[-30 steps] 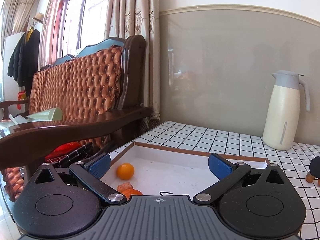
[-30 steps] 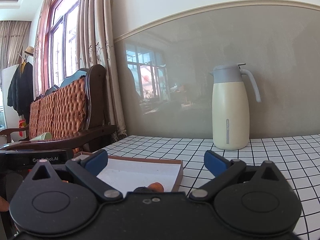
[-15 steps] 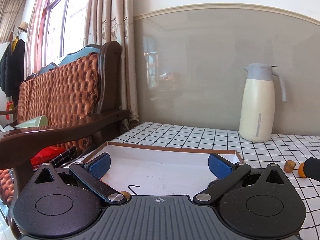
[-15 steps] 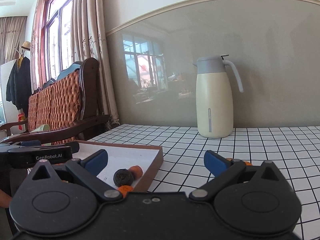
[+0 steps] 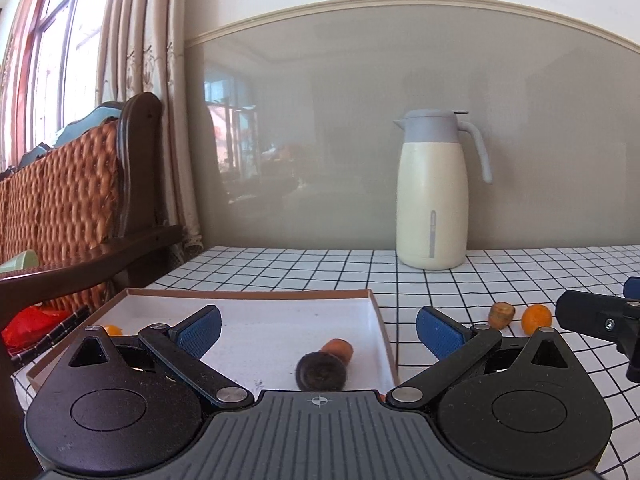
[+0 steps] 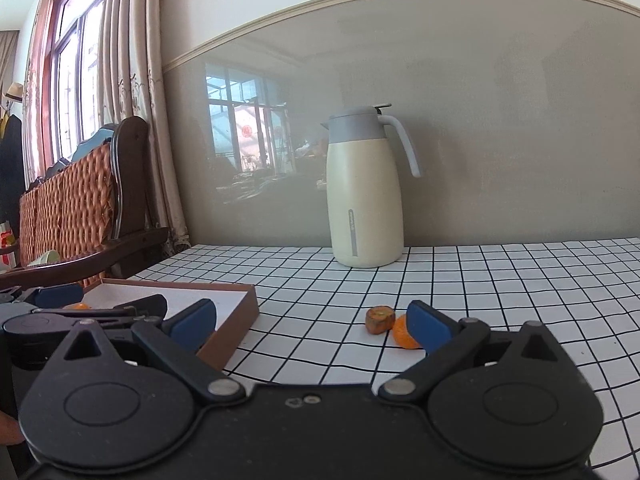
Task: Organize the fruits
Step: 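Withdraw both open tools from the box toward the remaining fruit, then grasp the small orange with the right tool while the left tool grasps the brown cube piece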
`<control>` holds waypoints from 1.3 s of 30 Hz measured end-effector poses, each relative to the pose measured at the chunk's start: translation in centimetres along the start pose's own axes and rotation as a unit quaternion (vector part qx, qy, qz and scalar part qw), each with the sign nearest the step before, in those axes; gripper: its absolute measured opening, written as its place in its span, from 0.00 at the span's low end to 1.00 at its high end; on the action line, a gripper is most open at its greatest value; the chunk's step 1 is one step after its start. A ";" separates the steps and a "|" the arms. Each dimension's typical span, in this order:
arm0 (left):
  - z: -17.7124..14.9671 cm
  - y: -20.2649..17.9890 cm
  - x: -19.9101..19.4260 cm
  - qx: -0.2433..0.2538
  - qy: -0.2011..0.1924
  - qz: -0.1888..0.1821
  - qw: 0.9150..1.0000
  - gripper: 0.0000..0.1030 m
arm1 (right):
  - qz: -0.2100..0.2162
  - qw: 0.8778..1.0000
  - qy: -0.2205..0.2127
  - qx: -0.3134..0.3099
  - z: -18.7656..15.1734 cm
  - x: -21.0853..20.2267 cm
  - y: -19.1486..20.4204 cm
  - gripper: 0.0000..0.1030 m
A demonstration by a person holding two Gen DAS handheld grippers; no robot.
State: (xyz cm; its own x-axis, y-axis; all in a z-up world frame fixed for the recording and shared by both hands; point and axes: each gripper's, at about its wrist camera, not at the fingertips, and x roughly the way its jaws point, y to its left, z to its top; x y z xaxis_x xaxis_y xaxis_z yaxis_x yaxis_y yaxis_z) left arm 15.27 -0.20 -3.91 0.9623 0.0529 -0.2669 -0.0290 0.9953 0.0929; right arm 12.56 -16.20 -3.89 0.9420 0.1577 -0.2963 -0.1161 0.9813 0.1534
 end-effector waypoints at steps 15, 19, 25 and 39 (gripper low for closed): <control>0.1 -6.9 2.1 0.029 0.016 -0.055 0.998 1.00 | -0.090 0.994 0.046 0.032 -0.9 1.0 -5.4 0.66; -0.2 -9.1 2.9 0.051 0.018 -0.058 0.997 0.99 | -0.090 0.993 0.064 0.038 -1.3 2.1 -6.1 0.54; -0.3 -10.2 5.2 0.042 0.043 -0.064 0.996 0.91 | -0.087 0.991 0.086 0.045 -1.1 4.0 -6.9 0.49; -0.3 -10.8 10.5 0.039 0.084 -0.054 0.994 0.81 | -0.073 0.986 0.135 0.061 -0.5 10.1 -8.4 0.40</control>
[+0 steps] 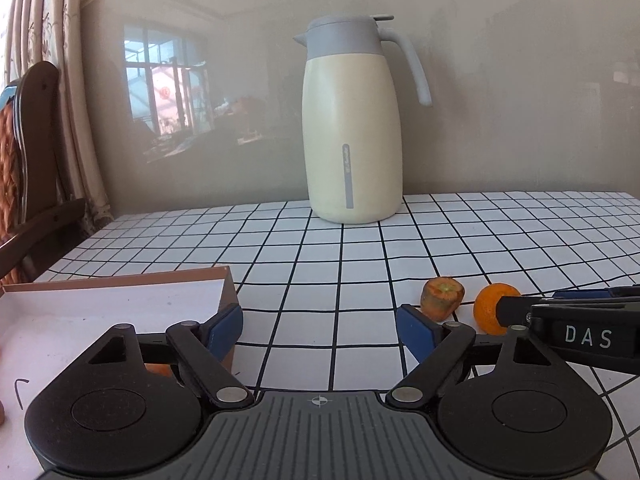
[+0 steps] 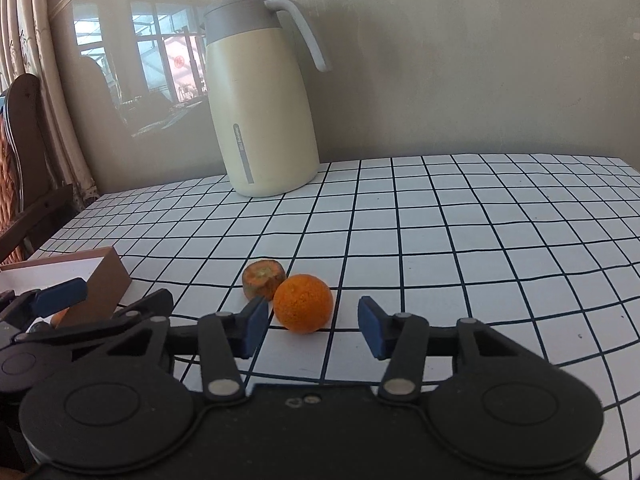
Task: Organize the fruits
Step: 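Grasp the small orange with the right tool while the left tool grasps the brown cube piece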
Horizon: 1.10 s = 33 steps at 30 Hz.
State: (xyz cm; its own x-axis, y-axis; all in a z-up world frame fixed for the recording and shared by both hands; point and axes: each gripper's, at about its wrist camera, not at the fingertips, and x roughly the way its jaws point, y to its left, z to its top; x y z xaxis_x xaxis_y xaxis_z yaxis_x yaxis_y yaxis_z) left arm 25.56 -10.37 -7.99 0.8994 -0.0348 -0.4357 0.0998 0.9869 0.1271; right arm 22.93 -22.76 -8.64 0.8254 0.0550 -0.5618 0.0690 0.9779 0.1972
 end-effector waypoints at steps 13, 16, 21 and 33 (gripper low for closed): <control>0.3 0.1 2.1 -0.003 0.013 0.005 1.000 0.81 | 0.008 1.000 0.025 0.004 0.4 2.9 0.3 0.29; 0.4 -0.3 2.2 -0.002 0.014 -0.003 1.000 0.81 | 0.003 1.000 0.020 0.010 0.3 2.7 -0.2 0.28; 0.7 -2.2 2.4 0.016 0.009 -0.028 0.999 0.81 | -0.024 1.000 0.012 0.008 -0.1 1.7 -1.6 0.28; 2.0 -6.3 4.6 0.027 0.037 -0.097 0.994 0.81 | -0.067 0.998 0.005 0.022 -0.3 -0.5 -5.4 0.31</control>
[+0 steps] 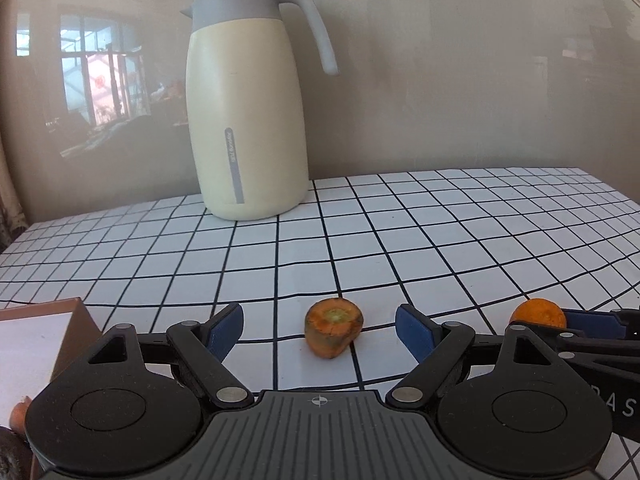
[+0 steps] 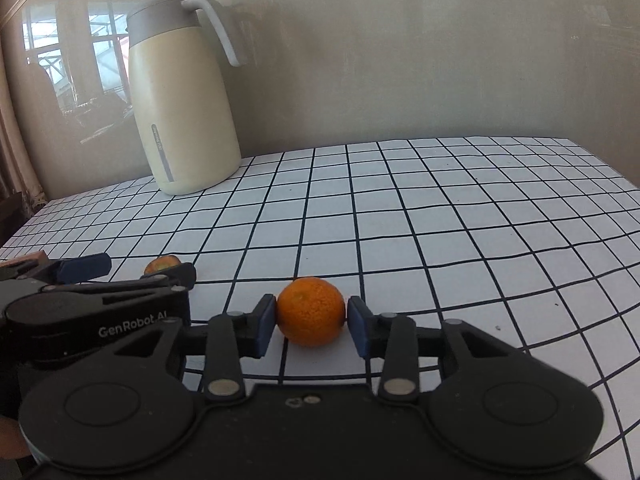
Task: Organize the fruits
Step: 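Grasp the small orange with the right tool while the left tool grasps the brown cube piece, then carry both held pieces over the white box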
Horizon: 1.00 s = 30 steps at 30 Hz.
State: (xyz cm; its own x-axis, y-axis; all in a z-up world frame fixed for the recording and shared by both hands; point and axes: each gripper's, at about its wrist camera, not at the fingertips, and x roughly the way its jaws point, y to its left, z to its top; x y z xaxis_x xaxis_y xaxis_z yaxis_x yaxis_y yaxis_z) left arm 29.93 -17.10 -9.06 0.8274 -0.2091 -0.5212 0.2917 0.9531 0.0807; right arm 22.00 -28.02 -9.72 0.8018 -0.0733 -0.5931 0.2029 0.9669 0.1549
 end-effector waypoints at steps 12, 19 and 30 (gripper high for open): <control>-0.1 -0.2 1.0 -0.015 0.024 -0.026 0.999 0.33 | 0.003 1.000 0.010 -0.002 0.0 0.5 0.1 0.32; -0.3 -0.2 0.2 -0.015 0.013 -0.029 0.999 0.33 | 0.003 1.000 0.009 -0.015 0.1 0.5 0.4 0.28; -1.9 0.8 -3.4 -0.023 0.009 -0.034 0.999 0.33 | 0.033 0.999 -0.009 -0.038 -0.3 -2.0 1.2 0.28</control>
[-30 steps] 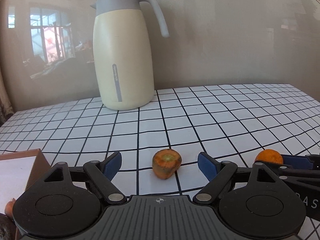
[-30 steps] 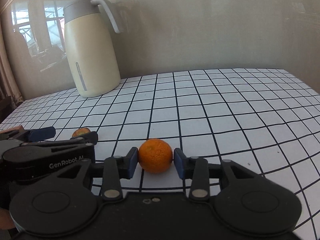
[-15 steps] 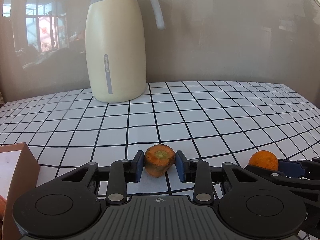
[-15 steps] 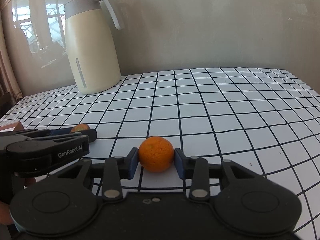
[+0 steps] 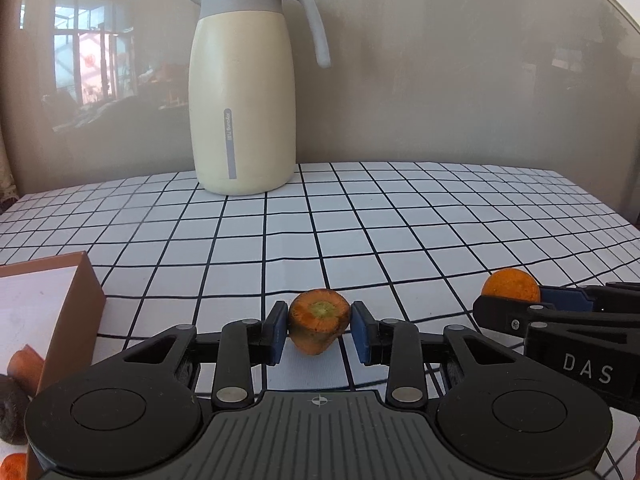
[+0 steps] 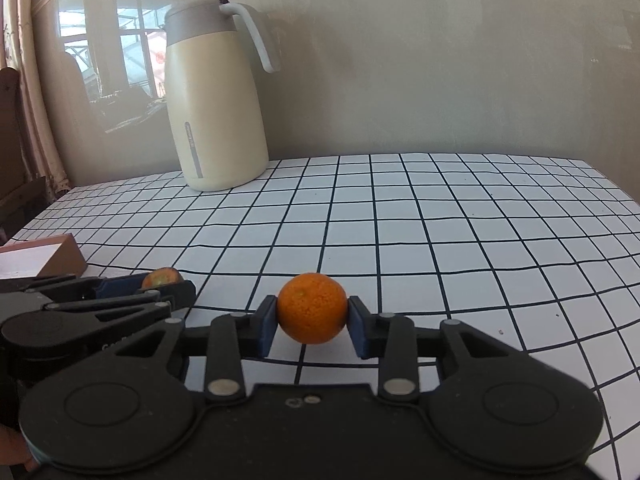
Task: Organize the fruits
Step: 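Carry both held pieces over the white box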
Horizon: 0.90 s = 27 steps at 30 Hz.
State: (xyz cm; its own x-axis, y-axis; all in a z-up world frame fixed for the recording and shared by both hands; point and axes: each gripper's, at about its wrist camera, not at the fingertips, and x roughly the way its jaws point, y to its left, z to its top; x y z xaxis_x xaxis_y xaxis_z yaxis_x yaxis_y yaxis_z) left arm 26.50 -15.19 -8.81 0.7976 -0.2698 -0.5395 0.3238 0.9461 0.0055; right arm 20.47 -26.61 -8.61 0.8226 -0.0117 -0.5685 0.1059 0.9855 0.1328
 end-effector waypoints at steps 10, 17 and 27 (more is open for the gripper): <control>-2.1 0.9 -5.5 0.017 -0.025 0.004 1.000 0.33 | 0.039 0.999 0.003 -0.033 -1.4 -3.1 1.9 0.28; -3.5 2.0 -9.0 0.021 -0.036 0.008 0.999 0.33 | 0.051 0.998 0.010 -0.037 -3.0 -5.0 3.3 0.28; -5.5 4.2 -13.2 0.001 -0.047 0.032 0.998 0.33 | 0.084 0.996 -0.016 -0.037 -3.4 -7.4 6.5 0.28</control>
State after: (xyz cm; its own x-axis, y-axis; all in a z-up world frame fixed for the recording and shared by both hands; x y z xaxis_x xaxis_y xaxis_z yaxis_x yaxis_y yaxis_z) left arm 14.53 -6.63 -6.28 0.8604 -0.2246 -0.4574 0.2715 0.9617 0.0385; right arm 13.16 -19.56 -6.30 0.8427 0.1510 -0.5167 -0.0757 0.9836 0.1640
